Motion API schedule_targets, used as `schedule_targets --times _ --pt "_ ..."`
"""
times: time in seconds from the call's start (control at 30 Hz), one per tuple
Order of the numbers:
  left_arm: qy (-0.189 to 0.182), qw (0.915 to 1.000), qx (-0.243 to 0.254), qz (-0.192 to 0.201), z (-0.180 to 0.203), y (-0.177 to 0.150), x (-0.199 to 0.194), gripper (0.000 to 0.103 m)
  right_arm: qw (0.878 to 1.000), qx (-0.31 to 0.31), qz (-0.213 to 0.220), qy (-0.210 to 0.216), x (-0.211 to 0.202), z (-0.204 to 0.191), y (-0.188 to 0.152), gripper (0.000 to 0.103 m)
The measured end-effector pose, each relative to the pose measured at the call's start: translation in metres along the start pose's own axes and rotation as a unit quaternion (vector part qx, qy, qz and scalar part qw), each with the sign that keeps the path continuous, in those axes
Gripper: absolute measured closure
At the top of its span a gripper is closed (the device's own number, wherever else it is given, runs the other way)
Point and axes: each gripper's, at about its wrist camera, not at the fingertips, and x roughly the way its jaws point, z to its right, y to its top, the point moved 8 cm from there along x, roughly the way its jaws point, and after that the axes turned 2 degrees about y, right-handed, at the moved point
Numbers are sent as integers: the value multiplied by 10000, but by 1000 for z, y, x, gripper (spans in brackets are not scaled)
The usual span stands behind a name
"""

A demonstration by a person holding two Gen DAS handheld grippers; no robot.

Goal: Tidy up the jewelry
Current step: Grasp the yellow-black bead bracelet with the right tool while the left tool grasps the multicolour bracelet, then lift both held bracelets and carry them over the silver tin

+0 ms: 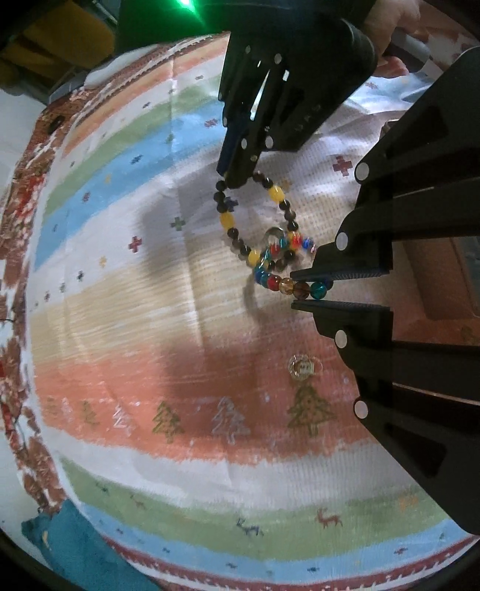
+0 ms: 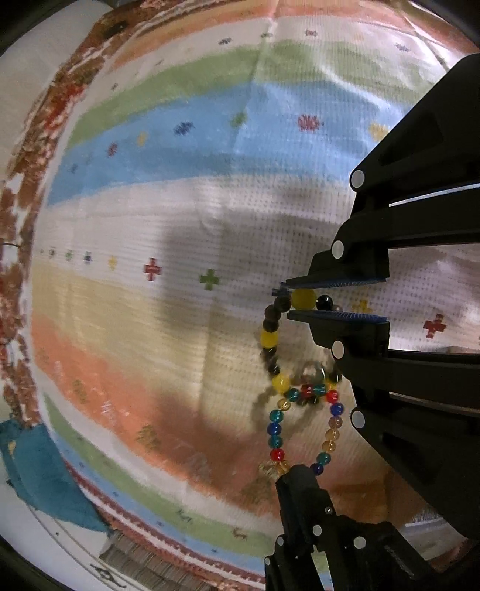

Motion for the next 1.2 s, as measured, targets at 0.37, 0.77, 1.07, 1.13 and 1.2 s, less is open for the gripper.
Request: schedule_targets --times 0.37,0.77,1.07,1.13,1.2 --pt "28 9993 -138 343 -5 -3 -33 94 9993 23 377 50 -33 -15 8 91" --pt "65 9980 -67 618 1 -8 -59 94 9981 28 609 -21 -61 -19 -2 91" --pt "187 9964 -40 821 2 -19 -78 94 9964 -154 831 -37 -86 -33 -13 91" --pt "237 9956 -14 903 3 -21 -84 94 9956 -188 915 -27 -94 -37 -16 91" --pt "347 9946 70 974 6 -24 -90 94 9949 -260 978 -11 -99 -41 -19 91"
